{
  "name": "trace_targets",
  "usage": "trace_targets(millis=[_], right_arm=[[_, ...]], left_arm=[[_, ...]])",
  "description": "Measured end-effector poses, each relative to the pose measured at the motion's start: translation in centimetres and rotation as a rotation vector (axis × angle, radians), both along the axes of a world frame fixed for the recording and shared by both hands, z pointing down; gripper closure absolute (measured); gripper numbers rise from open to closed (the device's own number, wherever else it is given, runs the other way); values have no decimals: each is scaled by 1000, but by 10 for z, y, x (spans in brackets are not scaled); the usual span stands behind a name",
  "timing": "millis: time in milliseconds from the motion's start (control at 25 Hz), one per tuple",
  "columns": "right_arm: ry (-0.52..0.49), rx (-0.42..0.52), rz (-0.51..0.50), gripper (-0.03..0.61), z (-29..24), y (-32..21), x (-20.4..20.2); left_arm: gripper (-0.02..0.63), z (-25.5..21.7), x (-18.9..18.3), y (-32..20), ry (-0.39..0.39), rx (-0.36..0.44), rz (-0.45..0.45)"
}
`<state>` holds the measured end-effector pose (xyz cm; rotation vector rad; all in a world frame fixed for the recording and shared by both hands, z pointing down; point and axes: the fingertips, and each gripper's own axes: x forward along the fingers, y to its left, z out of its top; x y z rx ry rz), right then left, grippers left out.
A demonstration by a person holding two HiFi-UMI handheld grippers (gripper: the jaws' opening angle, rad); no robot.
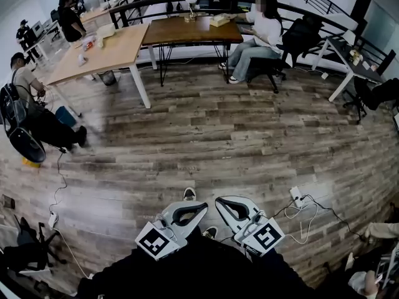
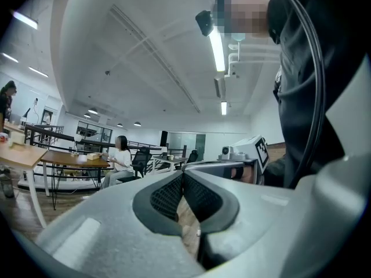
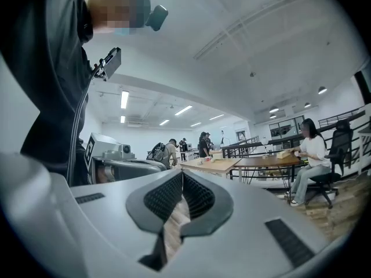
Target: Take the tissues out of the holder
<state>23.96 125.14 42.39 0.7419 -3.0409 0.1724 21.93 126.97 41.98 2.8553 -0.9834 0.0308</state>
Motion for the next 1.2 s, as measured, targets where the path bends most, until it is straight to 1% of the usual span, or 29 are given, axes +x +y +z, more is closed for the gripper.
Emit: trace_targets(millis=[240,560,800,960,1200], right_arm=[[15,-2,14,574,2,-46,-4],[30,-3,16,574,-4,-124,-22],[36,16,10,574,-13,-192,-52],[52,25,9,574,-17,-227,-73],[60,14,15,574,-18,-273,-104]], left_arm=[[604,1,-5,-49,4,10,17],[604,-4,-23,-129,19,9,14],[604,-13,-54,-195,36,12,5],[604,-17,-76,-231,42,19,6],[604,-16,-107,-278,42,25,16]])
